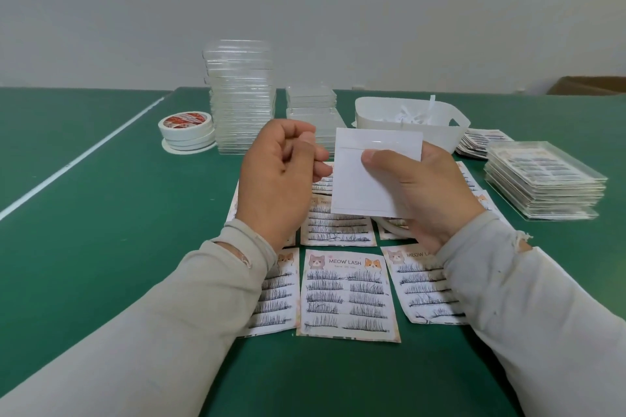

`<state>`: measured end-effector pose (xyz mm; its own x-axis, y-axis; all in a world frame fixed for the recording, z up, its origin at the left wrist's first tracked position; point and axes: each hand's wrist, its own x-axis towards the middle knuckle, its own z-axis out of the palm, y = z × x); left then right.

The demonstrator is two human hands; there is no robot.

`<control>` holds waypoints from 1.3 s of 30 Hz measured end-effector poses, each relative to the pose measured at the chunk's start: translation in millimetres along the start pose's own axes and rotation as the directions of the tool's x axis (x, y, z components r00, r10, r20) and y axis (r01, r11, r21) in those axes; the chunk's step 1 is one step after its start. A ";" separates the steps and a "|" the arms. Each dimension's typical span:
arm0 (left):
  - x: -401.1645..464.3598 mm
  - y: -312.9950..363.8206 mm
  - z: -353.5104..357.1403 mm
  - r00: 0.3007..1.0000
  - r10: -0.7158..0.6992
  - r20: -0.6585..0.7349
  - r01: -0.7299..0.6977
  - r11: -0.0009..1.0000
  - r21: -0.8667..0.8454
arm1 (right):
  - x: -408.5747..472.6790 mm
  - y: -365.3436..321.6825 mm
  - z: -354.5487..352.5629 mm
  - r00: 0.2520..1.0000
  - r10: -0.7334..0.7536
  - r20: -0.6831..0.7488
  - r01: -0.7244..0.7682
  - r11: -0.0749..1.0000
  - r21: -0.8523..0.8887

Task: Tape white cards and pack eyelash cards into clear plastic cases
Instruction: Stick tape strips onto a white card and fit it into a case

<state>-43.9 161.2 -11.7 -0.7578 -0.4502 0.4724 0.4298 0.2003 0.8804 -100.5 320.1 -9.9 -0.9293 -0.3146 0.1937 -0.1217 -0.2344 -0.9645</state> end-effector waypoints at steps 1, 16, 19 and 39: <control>-1.6 -1.1 0.2 0.999 0.051 0.015 -0.052 0.997 0.055 | 0.6 0.1 -0.5 1.000 -0.004 0.001 0.004 1.000 -0.012; -6.2 -3.9 4.8 0.995 0.101 0.026 -0.104 0.981 0.164 | -1.1 1.0 0.5 0.993 -0.113 -0.039 0.108 0.988 -0.115; -5.8 -3.2 5.1 0.996 0.085 0.029 -0.088 0.984 0.154 | -2.2 0.7 1.3 0.993 -0.112 -0.036 0.106 0.985 -0.137; -3.5 -6.4 5.6 0.999 0.051 0.005 -0.051 0.987 0.155 | -3.4 -1.2 4.0 0.987 -0.159 -0.028 0.150 0.970 -0.192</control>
<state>-46.8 166.4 -18.7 -0.7373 -0.4348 0.5170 0.3868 0.3556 0.8508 -95.8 317.8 -8.7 -0.9076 -0.2476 0.3390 -0.3245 -0.0985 -0.9407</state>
